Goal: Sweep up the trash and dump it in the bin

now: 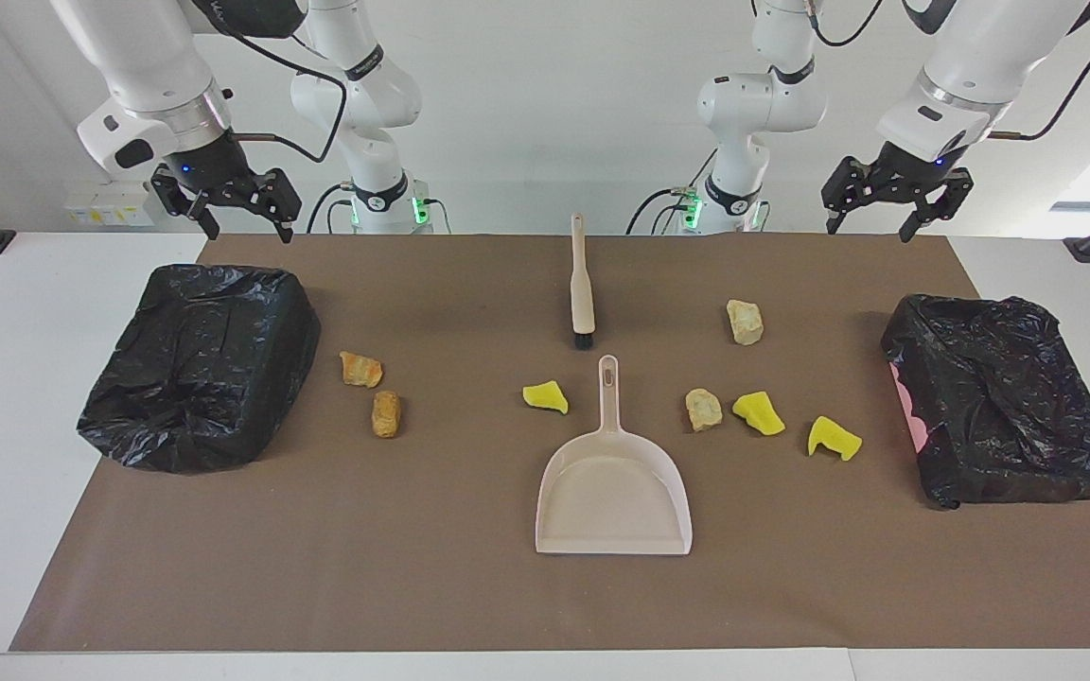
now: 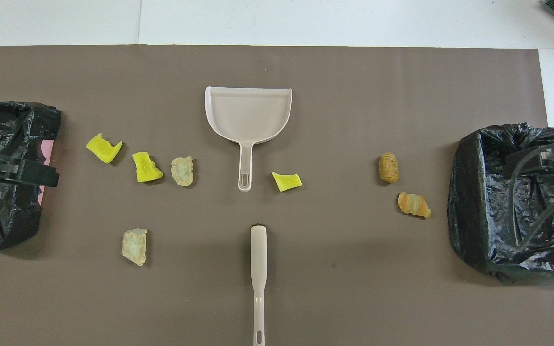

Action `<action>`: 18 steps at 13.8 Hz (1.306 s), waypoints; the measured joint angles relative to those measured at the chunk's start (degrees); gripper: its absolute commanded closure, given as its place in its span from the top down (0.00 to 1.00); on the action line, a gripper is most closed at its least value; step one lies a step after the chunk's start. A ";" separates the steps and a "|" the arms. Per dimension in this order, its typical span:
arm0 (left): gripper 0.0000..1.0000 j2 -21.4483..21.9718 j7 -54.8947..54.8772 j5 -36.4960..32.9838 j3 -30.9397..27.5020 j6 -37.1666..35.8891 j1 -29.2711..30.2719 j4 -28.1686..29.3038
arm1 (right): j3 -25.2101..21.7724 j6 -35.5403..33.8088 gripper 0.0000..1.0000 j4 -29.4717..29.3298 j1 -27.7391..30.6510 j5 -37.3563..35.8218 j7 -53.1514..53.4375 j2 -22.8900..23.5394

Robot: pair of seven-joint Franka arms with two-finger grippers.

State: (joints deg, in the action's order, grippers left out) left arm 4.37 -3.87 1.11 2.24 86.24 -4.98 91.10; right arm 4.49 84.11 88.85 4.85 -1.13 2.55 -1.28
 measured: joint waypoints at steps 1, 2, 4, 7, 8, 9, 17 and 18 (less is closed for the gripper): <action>1.00 0.00 0.02 0.00 0.01 0.00 0.00 0.02 | 0.07 0.00 1.00 0.30 -0.02 0.00 -1.14 -0.17; 1.00 0.00 0.02 0.00 0.06 0.00 0.00 0.07 | 0.16 0.07 1.00 0.58 -0.03 0.00 -2.38 -0.35; 1.00 0.04 0.09 0.02 0.42 0.00 -0.01 0.18 | 0.29 0.36 1.00 1.12 -0.57 0.08 -3.96 -0.36; 1.00 0.89 1.60 0.08 2.57 0.00 -0.03 1.81 | 0.52 0.61 1.00 1.53 -2.52 0.15 -4.08 0.30; 1.00 1.68 3.15 0.12 3.99 0.09 -0.05 3.22 | 0.71 0.88 1.00 1.52 -3.17 0.17 -4.08 0.55; 1.00 2.97 5.19 0.40 5.74 0.82 -0.07 5.40 | 0.89 1.17 1.00 1.45 -3.93 0.33 -4.08 0.98; 1.00 15.33 19.66 9.31 23.46 10.64 -0.43 27.47 | 1.13 5.62 1.00 -4.09 -12.26 2.25 -1.54 11.14; 1.00 16.48 20.72 10.97 25.74 11.81 -0.48 29.83 | 1.14 5.72 1.00 -5.60 -13.58 2.26 -0.14 12.49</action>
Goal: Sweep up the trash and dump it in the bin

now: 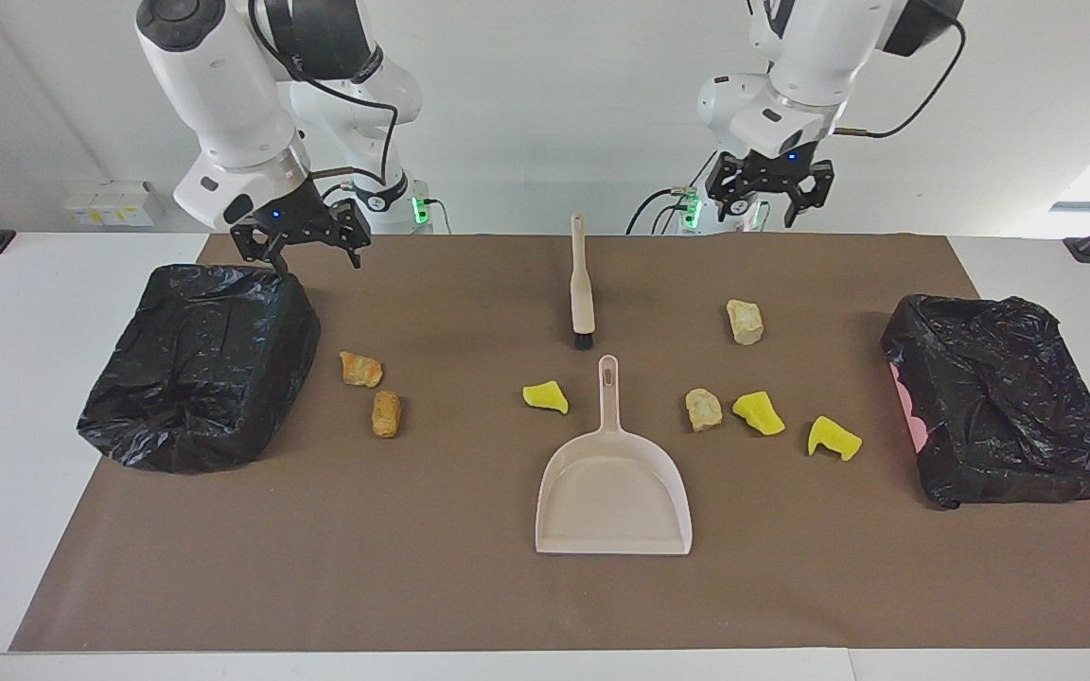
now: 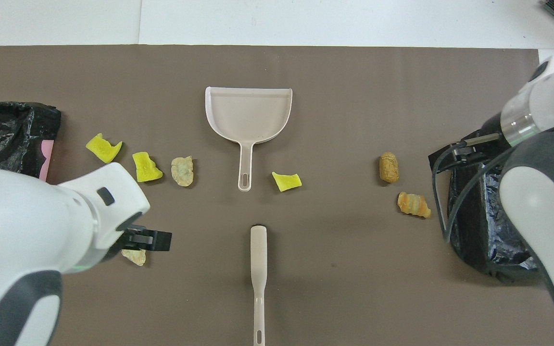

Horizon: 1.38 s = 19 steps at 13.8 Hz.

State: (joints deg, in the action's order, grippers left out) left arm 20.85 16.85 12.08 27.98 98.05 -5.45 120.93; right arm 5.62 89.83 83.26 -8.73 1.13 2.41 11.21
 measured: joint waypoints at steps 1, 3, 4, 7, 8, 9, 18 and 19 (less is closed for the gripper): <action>1.00 1.01 1.22 1.33 2.11 1.15 -0.04 2.01 | 0.02 0.02 1.00 -1.73 -1.28 0.02 2.26 1.60; 1.00 2.33 4.07 2.81 5.98 3.54 -0.09 5.02 | 0.05 0.74 1.00 -5.68 -4.47 0.03 7.84 6.28; 1.00 2.58 6.02 3.13 8.18 5.36 -0.11 6.43 | 0.05 2.06 1.00 -7.25 -6.06 0.03 9.96 8.84; 1.00 2.56 11.47 5.65 15.56 11.50 -0.13 10.77 | 0.05 7.36 1.00 -9.64 -9.72 0.03 16.78 14.90; 1.00 2.48 12.90 6.53 17.88 14.52 -0.13 12.48 | 0.06 9.25 1.00 -10.03 -10.76 0.04 19.32 16.18; 1.00 2.39 13.94 7.55 19.95 17.56 -0.13 14.28 | 0.09 11.15 1.00 -10.34 -11.68 0.04 21.43 17.18; 0.89 -5.45 15.18 10.89 26.25 27.15 0.24 19.93 | 2.79 25.55 0.98 -14.18 -18.73 -1.55 38.69 29.75; 0.86 -6.20 15.17 10.89 26.24 27.31 0.45 19.93 | 2.78 25.78 0.92 -14.29 -19.45 -2.36 39.31 30.51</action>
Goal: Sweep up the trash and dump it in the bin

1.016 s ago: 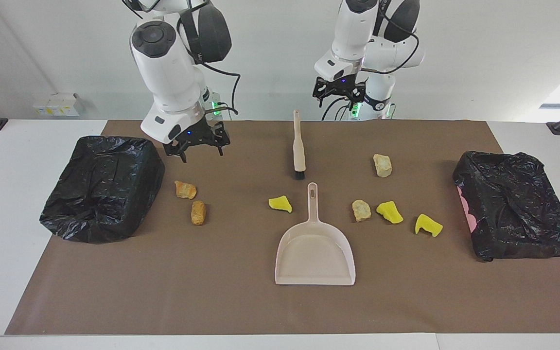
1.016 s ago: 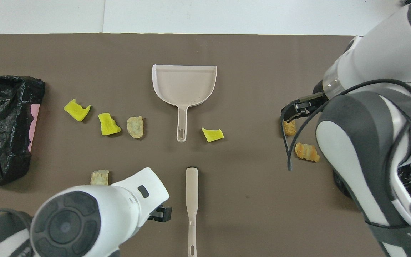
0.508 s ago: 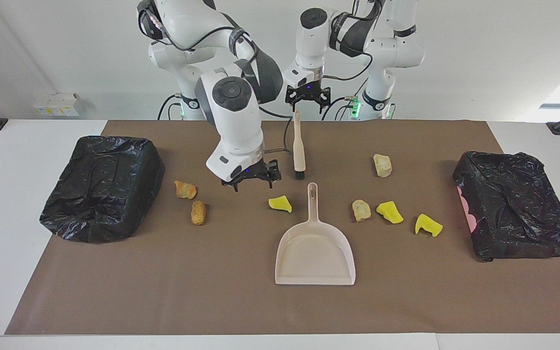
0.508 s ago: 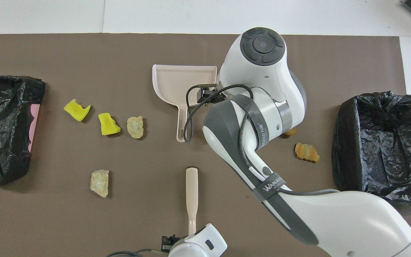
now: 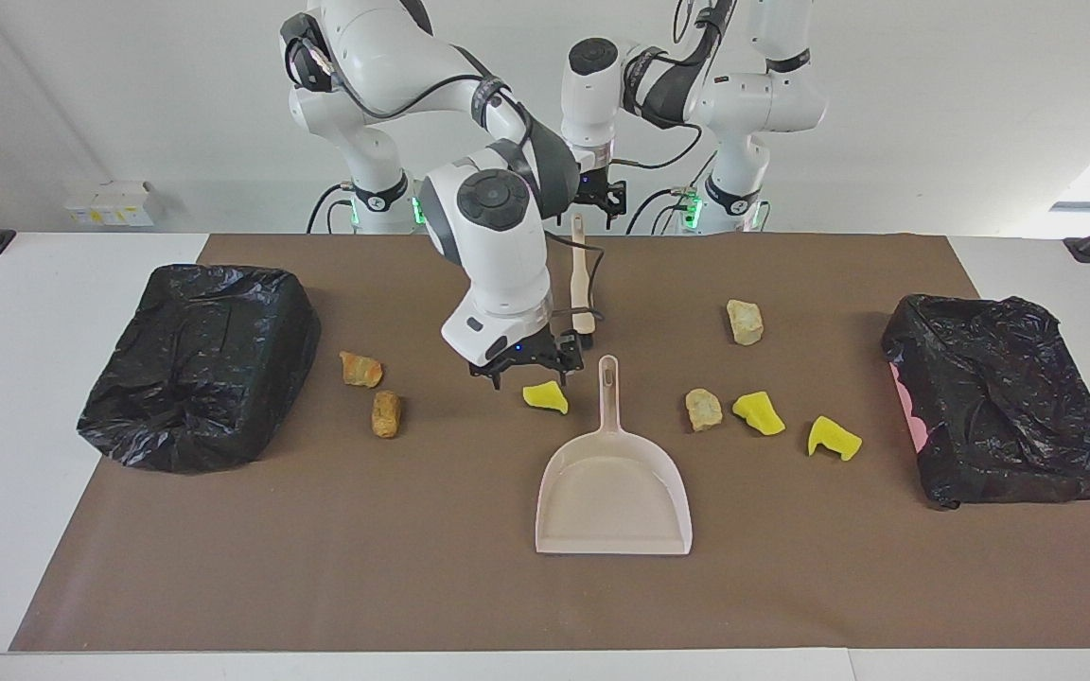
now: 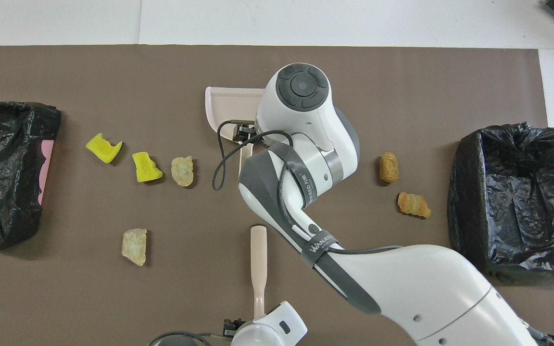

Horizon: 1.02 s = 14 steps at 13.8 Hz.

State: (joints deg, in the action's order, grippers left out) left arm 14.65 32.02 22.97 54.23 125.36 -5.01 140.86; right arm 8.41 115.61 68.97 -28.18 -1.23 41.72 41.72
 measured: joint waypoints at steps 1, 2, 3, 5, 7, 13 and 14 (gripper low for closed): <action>0.81 -0.40 0.00 0.00 -0.03 0.06 0.08 0.00 | 0.00 0.04 0.79 -0.03 -0.58 -0.34 0.71 0.47; 0.72 -0.48 -0.01 0.00 -0.04 0.07 0.09 0.00 | 0.00 0.04 0.59 -0.03 -0.98 -0.42 0.86 0.65; 0.57 -0.48 -0.04 0.00 -0.02 0.07 0.09 0.00 | 0.00 0.00 0.39 -0.04 -1.14 -0.44 0.87 0.67; 0.28 -0.48 -0.06 0.00 -0.01 0.06 0.09 0.00 | -0.07 -0.13 0.00 -0.10 -1.14 -0.47 0.87 0.67; 0.08 -0.48 -0.25 0.00 -0.02 0.06 0.09 0.00 | -0.05 -0.15 0.00 -0.22 -1.19 -1.24 0.87 0.67; 0.00 -0.45 -1.17 -0.80 -0.25 -0.44 0.25 0.09 | 0.00 -0.71 0.00 -1.50 0.04 -2.67 0.86 0.05; 0.00 -0.34 -1.18 -1.03 -0.41 -1.24 0.43 0.01 | 0.03 -0.98 0.00 -1.68 0.71 -2.66 0.79 -0.60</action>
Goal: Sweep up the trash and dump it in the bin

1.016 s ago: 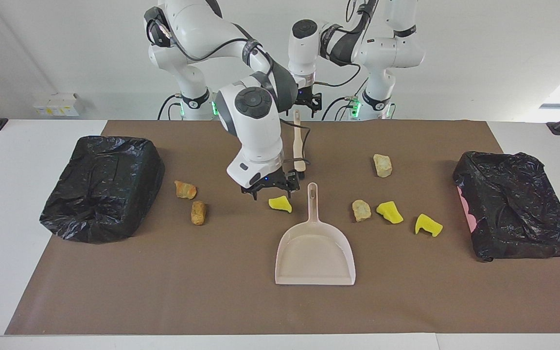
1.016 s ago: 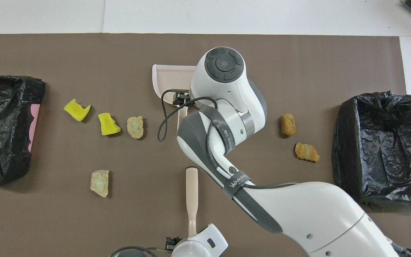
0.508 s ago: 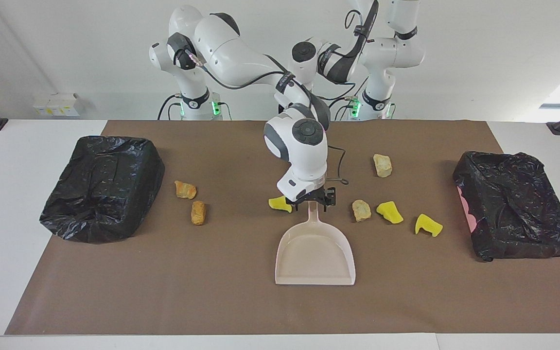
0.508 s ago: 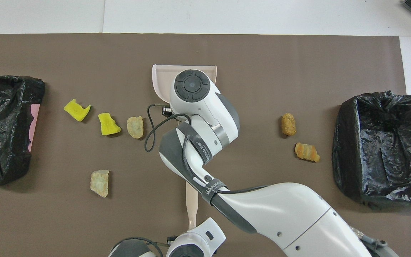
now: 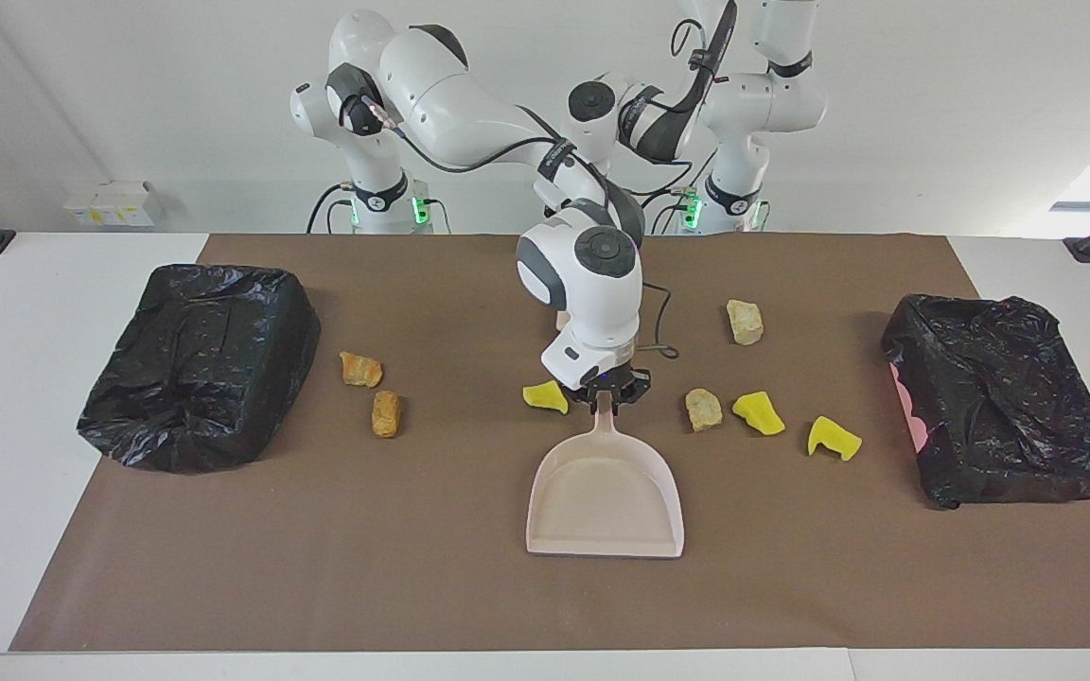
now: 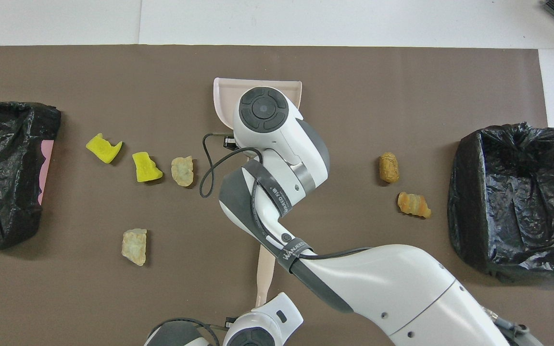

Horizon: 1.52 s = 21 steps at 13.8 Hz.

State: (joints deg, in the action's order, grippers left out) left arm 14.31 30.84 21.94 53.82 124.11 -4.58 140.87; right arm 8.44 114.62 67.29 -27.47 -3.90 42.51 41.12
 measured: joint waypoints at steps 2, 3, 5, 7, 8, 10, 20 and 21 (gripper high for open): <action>0.00 0.42 -0.10 -0.65 -0.62 -2.07 0.59 -0.54 | 0.03 -2.10 0.00 -0.03 1.39 0.00 -2.71 -2.00; 0.00 0.83 -0.10 -0.98 -1.58 -2.69 0.65 -0.79 | 0.04 -3.66 0.00 -0.02 2.18 0.00 -5.88 -3.16; 0.00 1.99 -0.19 -1.66 -4.79 -4.49 0.70 -1.36 | 0.03 -7.36 0.00 0.01 4.32 0.00 -12.55 -5.45; 0.00 3.16 -0.62 -4.66 -9.49 -6.74 0.78 -2.38 | 0.08 -10.81 0.00 0.08 6.90 0.02 -19.04 -7.50; 0.00 3.61 -1.17 -6.46 -12.30 -8.34 0.87 -3.26 | 0.08 -12.27 0.00 0.26 7.95 0.02 -22.09 -8.41; 0.00 4.05 -1.73 -10.73 -17.79 -10.83 1.12 -4.92 | 0.10 -13.76 0.00 1.46 9.04 0.02 -27.70 -10.18; 0.00 -6.99 -13.67 -27.41 -43.87 -11.34 1.52 -14.68 | 2.48 -17.43 0.00 11.25 9.47 0.03 -61.95 -16.87; 0.00 -8.36 -14.42 -28.88 -45.60 -11.34 1.55 -15.61 | 3.24 -17.27 0.00 12.75 9.05 0.03 -63.61 -17.72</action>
State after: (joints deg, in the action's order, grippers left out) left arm 5.95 16.43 -6.94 8.22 112.77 -3.04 125.27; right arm 11.68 97.35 80.04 -18.42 -3.87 -21.10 23.40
